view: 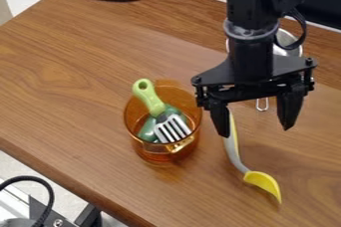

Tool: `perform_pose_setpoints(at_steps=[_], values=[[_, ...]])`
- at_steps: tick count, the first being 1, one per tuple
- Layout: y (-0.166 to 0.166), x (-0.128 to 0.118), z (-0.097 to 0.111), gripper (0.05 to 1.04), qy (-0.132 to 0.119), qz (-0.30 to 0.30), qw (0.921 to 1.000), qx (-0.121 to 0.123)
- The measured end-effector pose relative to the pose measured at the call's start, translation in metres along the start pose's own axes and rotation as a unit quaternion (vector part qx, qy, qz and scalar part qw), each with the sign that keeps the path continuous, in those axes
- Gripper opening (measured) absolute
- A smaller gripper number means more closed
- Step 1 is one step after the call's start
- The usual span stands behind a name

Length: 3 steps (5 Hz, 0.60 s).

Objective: Take the spatula from the caramel bowl and place it in the silver bowl.

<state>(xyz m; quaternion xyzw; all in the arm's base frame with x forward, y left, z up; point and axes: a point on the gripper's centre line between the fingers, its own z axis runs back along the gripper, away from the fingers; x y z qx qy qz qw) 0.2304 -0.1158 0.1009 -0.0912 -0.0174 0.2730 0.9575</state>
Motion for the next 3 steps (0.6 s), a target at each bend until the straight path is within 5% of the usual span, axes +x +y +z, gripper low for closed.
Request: perform_pose_setpoints(at_steps=[2,3], values=[[0.02,0.005,0.0,0.999,0.024,0.018,0.9988,0.038],[0.026,0.012,0.014,0.999,0.008,0.03,0.9991,0.028]])
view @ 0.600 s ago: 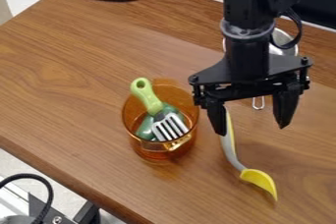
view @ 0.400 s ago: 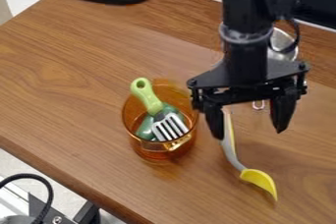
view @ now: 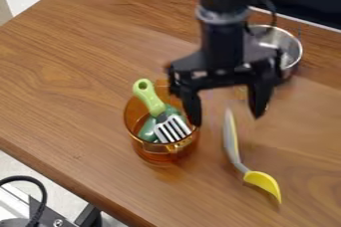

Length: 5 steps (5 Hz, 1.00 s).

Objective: Take the spatula from the caramel bowl and place it in the silver bowl.

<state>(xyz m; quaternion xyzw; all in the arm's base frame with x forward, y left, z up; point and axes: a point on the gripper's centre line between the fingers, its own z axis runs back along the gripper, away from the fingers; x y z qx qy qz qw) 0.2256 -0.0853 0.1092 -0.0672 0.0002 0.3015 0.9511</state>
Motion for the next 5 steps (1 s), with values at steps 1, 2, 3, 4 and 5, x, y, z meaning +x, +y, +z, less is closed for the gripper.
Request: perform_pose_setpoints(at_steps=[1,2,3,4,5], values=[[0.02,0.006,0.005,0.999,-0.027,0.023,0.9993,0.011],[0.041,0.011,0.014,0.999,-0.055,0.054,0.997,0.009],[0.052,0.022,0.013,0.999,-0.092,0.119,0.9885,0.015],[0.056,0.03,0.005,0.999,-0.122,0.153,0.9806,0.013],[0.057,0.038,0.0,0.999,-0.133,0.162,0.9777,0.011]])
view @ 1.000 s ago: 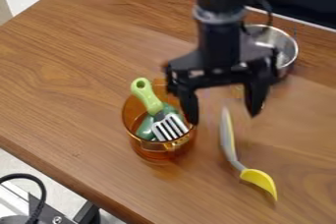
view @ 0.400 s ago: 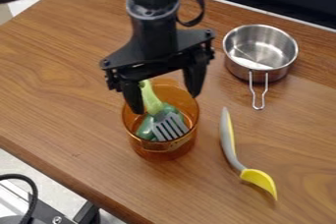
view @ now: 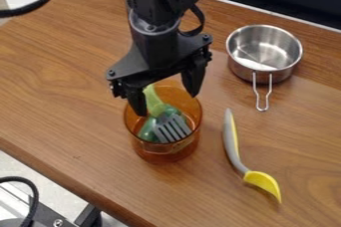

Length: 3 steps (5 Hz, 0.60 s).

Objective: Take the spatula from the caramel bowl and place it in the silver bowl.

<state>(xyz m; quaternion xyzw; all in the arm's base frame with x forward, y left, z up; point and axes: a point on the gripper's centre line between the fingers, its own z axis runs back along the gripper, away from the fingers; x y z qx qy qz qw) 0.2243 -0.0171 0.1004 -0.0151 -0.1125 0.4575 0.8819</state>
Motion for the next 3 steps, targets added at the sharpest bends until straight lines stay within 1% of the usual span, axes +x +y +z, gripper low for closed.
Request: perform_pose_setpoints(at_steps=[1,3], values=[[-0.0015,0.0034,-0.0068,0.999,-0.005,0.01,0.9999,0.003],[0.0059,0.0045,-0.0119,0.999,0.003,0.026,0.9996,0.009]])
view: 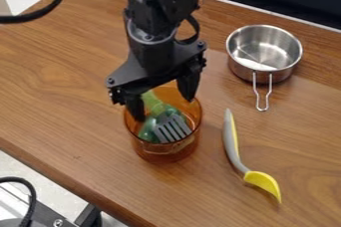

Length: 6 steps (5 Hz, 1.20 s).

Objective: Take the spatula from the caramel bowl and place it in the silver bowl.

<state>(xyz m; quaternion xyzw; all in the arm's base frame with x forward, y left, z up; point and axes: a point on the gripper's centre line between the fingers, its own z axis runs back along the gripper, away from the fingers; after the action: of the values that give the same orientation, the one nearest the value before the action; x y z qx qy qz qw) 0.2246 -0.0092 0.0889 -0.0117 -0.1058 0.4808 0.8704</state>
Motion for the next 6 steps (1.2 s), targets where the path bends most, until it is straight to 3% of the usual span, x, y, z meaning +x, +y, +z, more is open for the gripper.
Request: perform_pose_setpoints(at_steps=[4,5,6], values=[[0.0,-0.007,-0.016,0.971,-0.013,-0.002,0.9998,0.018],[-0.001,-0.007,-0.017,0.713,-0.014,0.0,0.9997,0.017],[0.004,-0.007,-0.016,0.427,0.004,0.026,0.9994,0.024]])
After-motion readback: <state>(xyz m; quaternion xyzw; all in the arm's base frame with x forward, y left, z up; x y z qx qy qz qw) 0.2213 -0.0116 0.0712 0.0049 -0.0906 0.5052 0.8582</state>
